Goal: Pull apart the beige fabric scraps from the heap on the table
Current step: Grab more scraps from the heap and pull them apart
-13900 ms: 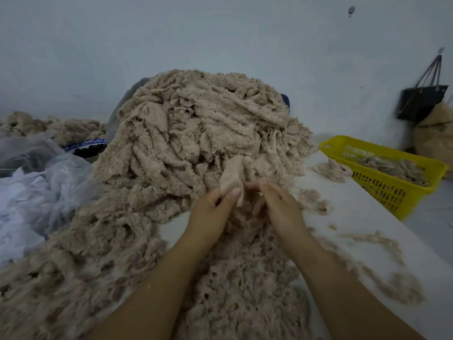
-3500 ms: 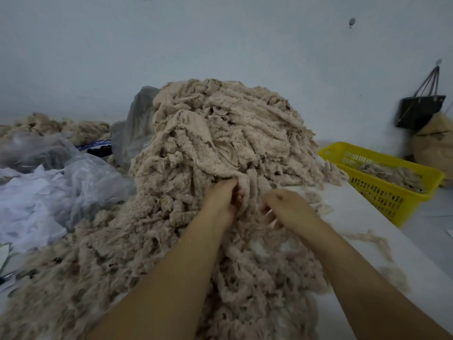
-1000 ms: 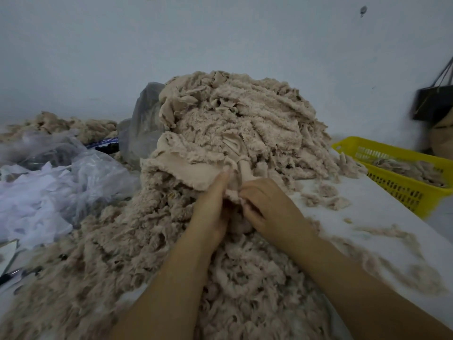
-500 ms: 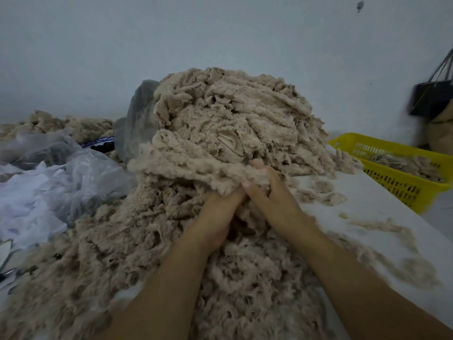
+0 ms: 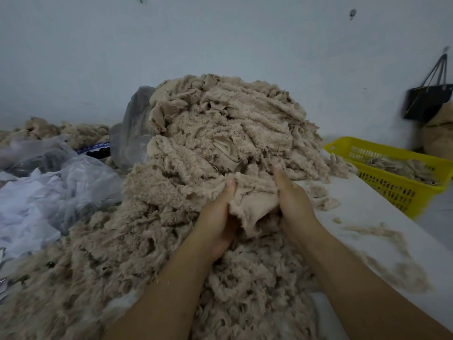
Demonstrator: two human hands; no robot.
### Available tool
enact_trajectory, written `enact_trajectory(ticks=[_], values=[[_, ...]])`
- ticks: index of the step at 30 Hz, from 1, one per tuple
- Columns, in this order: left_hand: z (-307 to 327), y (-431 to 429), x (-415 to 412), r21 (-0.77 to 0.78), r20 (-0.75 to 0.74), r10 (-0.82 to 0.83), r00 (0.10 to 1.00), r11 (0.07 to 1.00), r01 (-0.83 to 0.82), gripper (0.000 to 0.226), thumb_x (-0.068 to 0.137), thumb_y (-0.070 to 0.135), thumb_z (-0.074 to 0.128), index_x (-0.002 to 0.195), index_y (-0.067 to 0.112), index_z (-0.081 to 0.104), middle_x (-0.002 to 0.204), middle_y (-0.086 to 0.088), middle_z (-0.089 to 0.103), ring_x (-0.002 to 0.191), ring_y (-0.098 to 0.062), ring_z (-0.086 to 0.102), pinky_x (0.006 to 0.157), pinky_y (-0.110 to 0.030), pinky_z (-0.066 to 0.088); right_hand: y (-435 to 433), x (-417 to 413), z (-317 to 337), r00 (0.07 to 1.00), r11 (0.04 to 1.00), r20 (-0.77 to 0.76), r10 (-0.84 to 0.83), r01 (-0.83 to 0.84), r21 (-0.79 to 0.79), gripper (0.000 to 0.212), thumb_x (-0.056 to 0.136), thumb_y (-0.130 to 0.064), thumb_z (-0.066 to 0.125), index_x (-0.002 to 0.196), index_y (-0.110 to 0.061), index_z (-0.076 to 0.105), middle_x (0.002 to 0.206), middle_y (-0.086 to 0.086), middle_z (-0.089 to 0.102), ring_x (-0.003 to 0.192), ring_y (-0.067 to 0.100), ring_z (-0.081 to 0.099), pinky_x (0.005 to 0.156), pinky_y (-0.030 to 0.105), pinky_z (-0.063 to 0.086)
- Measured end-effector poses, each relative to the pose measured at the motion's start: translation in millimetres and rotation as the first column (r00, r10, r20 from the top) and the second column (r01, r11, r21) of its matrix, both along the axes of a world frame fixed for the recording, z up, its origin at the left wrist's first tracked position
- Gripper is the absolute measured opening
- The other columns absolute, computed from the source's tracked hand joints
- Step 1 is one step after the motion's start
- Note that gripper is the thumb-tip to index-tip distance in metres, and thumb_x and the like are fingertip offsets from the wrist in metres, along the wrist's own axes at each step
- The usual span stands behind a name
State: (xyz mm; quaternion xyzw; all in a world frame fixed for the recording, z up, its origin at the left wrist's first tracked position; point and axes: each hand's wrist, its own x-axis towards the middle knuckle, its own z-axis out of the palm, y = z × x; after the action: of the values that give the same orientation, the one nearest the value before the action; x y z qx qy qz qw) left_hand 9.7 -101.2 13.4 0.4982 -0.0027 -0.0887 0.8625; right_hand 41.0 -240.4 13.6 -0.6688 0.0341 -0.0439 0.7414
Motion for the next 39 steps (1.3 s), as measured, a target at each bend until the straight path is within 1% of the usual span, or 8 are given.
enact_trajectory(ticks=[8,13,18,24,30,33,35,39], values=[[5.3,46.0,21.2,-0.575,-0.105,0.348,0.932,0.743,-0.343,0.029,0.106,0.009,0.037,0.128,0.01,0.056,0.092,-0.01,0.063,0.064,-0.012,0.063,0.055,-0.02,0.053,-19.8,7.7,2.1,0.994,0.875,-0.043,0.095,-0.063,0.481,0.063,0.061,-0.067,0.072,0.102,-0.019,0.071,0.084,0.013,0.076,0.079,0.031,0.075,0.07,0.045,0.06],[3.2,4.0,5.7,-0.005,0.042,0.139,0.989,0.99,-0.139,0.033,0.102,0.032,0.052,0.114,0.007,0.07,0.107,-0.01,0.074,0.089,-0.015,0.073,0.073,-0.026,0.059,-2.5,3.3,-2.4,0.997,0.946,0.012,0.079,-0.079,0.314,0.069,0.073,-0.071,0.058,0.113,-0.016,0.07,0.102,0.007,0.077,0.096,0.024,0.074,0.094,0.048,0.054],[-5.2,-3.2,-1.3,0.403,0.216,-0.041,0.975,0.914,-0.051,0.081,0.066,0.079,0.07,0.123,0.021,0.07,0.122,0.007,0.071,0.117,-0.01,0.064,0.103,-0.032,0.046,3.2,-2.7,-2.3,0.992,0.997,0.109,0.061,-0.055,-0.053,0.079,0.076,-0.083,0.038,0.116,-0.025,0.071,0.107,-0.012,0.073,0.1,0.006,0.068,0.09,0.029,0.055],[-5.8,-5.0,0.5,0.302,0.192,0.174,0.966,0.926,-0.227,0.022,0.088,0.038,0.07,0.101,0.021,0.076,0.1,0.0,0.078,0.097,-0.013,0.073,0.078,-0.024,0.058,14.0,-13.5,-6.9,0.953,0.915,0.079,0.294,-0.256,-0.313,0.075,0.077,-0.086,0.03,0.096,-0.03,0.076,0.089,-0.015,0.076,0.082,-0.004,0.069,0.078,0.019,0.053],[4.8,2.8,7.0,0.03,-0.118,0.36,0.926,0.933,-0.359,0.033,0.1,0.036,0.056,0.091,0.01,0.075,0.081,-0.008,0.078,0.071,-0.022,0.076,0.05,-0.028,0.057,17.7,-8.7,-7.7,0.875,0.803,0.298,0.381,-0.153,-0.577,0.04,0.098,-0.05,0.052,0.07,-0.027,0.033,0.057,-0.015,0.033,0.052,0.003,0.031,0.046,0.018,0.027],[8.5,19.3,11.4,-0.242,-0.11,0.329,0.938,0.906,-0.346,0.03,0.09,0.004,0.048,0.07,0.012,0.068,0.054,0.0,0.063,0.044,-0.014,0.059,0.038,-0.018,0.043,11.1,-4.5,-7.0,0.895,0.855,0.331,0.299,-0.097,-0.509,0.035,0.101,-0.044,0.049,0.068,-0.032,0.053,0.056,-0.016,0.048,0.048,0.0,0.042,0.045,0.011,0.033],[8.6,38.1,19.0,-0.447,-0.113,0.374,0.92,0.808,-0.383,0.049,0.081,-0.005,0.039,0.107,0.027,0.065,0.048,0.008,0.034,0.035,-0.005,0.027,0.036,-0.016,0.017,-2.6,-1.0,-3.8,0.948,0.949,0.279,0.153,-0.063,-0.307,0.029,0.099,-0.048,0.051,0.074,-0.044,0.066,0.069,-0.02,0.067,0.058,-0.003,0.061,0.053,0.013,0.048],[4.1,30.4,15.5,-0.19,-0.041,0.276,0.96,0.941,-0.279,0.02,0.106,0.017,0.039,0.108,0.02,0.059,0.055,0.005,0.033,0.035,-0.004,0.021,0.035,-0.016,0.015,-16.0,12.7,-8.8,0.994,0.997,0.084,0.069,-0.072,0.034,0.021,0.095,-0.052,0.058,0.097,-0.039,0.075,0.105,-0.006,0.075,0.101,0.018,0.07,0.093,0.043,0.055]])
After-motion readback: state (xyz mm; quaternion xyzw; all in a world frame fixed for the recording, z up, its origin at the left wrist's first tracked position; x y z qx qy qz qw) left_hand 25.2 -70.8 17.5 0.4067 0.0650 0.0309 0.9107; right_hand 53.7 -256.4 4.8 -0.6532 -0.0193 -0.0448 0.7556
